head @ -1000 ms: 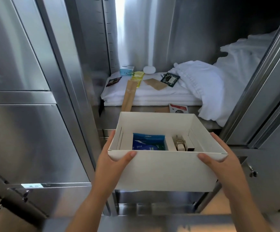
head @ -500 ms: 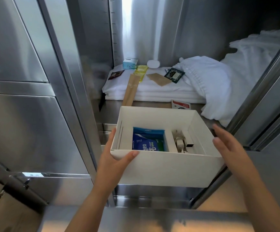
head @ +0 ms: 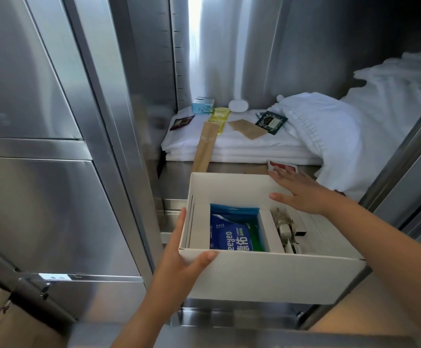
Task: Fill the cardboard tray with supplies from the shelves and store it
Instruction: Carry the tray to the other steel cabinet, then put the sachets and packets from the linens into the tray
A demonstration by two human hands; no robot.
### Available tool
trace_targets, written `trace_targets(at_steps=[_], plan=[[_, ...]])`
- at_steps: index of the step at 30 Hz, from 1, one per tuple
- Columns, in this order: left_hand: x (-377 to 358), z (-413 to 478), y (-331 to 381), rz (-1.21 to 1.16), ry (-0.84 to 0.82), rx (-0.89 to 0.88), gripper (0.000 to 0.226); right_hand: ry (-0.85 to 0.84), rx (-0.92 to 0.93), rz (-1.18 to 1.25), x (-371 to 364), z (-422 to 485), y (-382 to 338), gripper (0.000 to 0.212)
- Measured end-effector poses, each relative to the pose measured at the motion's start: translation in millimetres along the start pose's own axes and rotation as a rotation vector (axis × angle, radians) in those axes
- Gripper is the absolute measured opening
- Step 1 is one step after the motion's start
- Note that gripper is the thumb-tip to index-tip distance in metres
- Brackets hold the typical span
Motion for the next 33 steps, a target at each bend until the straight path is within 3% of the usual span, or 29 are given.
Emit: trace_targets(at_steps=[3, 6, 11, 16, 22, 33], plan=[[17.0, 6.3, 6.8, 0.014, -0.084, -0.002, 0.056, 0.016, -0.008, -0.011, -6.8, -2.8, 0.3, 0.075], [24.0, 33.6, 20.8, 0.072, -0.121, -0.027, 0.051, 0.026, -0.02, -0.045, -10.1, -5.4, -0.8, 0.077], [12.9, 108.4, 38.3, 0.482, -0.159, -0.174, 0.056, -0.012, -0.015, -0.027, -5.2, -4.0, -0.1, 0.082], [1.6, 165.7, 30.4, 0.754, -0.19, -0.122, 0.048, -0.031, 0.005, -0.043, -3.4, -1.5, 4.5, 0.079], [1.7, 183.6, 22.7, 0.743, -0.245, -0.04, 0.033, 0.057, 0.077, -0.088, -9.8, -2.2, 10.9, 0.085], [1.6, 188.1, 23.7, 0.733, -0.223, -0.028, 0.031, 0.028, 0.293, -0.043, -4.0, 16.7, 23.6, 0.092]])
Point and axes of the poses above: each hand's wrist, its own z-axis towards the middle knuckle, its own x-axis out of the back of the hand, y = z × x, the point moved 1 cm from there along z, towards the middle knuckle, and after that the axes turned 11 degrees about -z, right-handed, at the moved point
